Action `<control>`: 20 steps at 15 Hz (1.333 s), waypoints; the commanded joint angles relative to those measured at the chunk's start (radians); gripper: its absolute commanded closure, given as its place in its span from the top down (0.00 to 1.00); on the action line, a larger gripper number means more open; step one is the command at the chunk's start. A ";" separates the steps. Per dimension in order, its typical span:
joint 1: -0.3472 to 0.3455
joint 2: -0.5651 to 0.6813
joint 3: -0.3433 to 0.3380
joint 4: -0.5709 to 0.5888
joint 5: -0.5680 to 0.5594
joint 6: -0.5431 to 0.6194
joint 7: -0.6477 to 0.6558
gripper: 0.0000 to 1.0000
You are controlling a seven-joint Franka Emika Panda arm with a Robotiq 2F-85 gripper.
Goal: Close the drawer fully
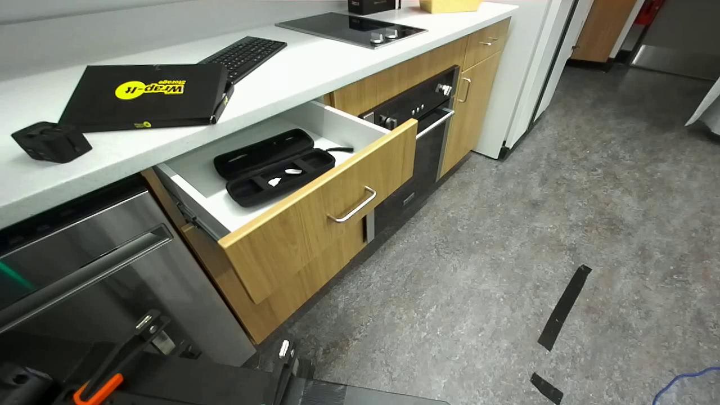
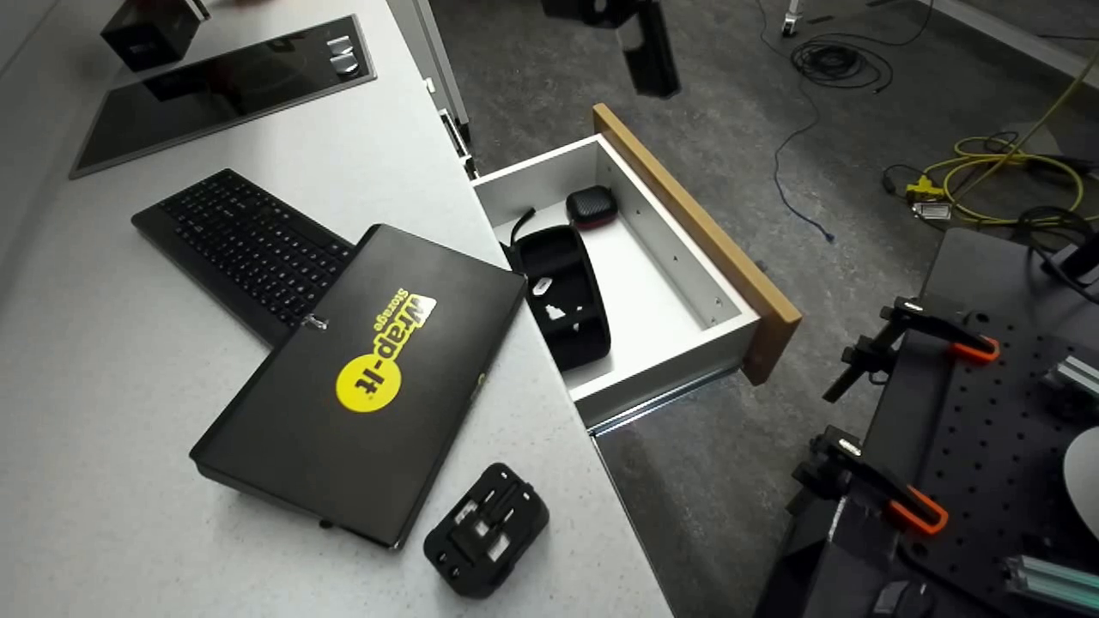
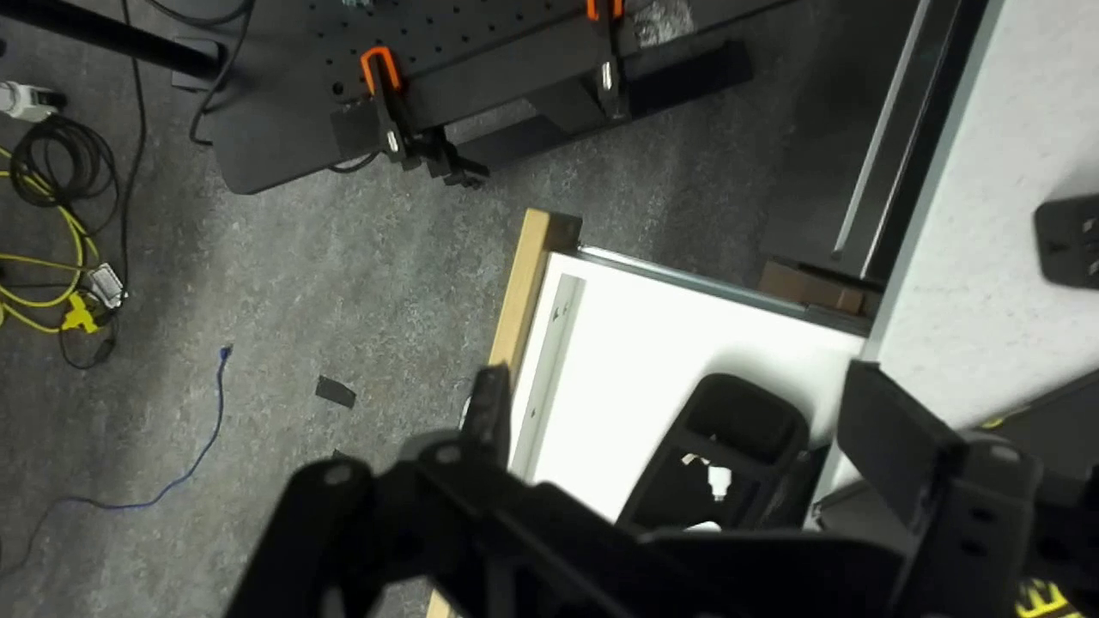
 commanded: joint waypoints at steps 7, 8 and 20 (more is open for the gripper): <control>-0.113 0.250 -0.270 -0.156 -0.125 0.405 0.007 1.00; -0.121 0.271 -0.293 -0.143 -0.099 0.410 0.018 1.00; -0.127 0.421 -0.357 -0.104 -0.152 0.496 0.082 1.00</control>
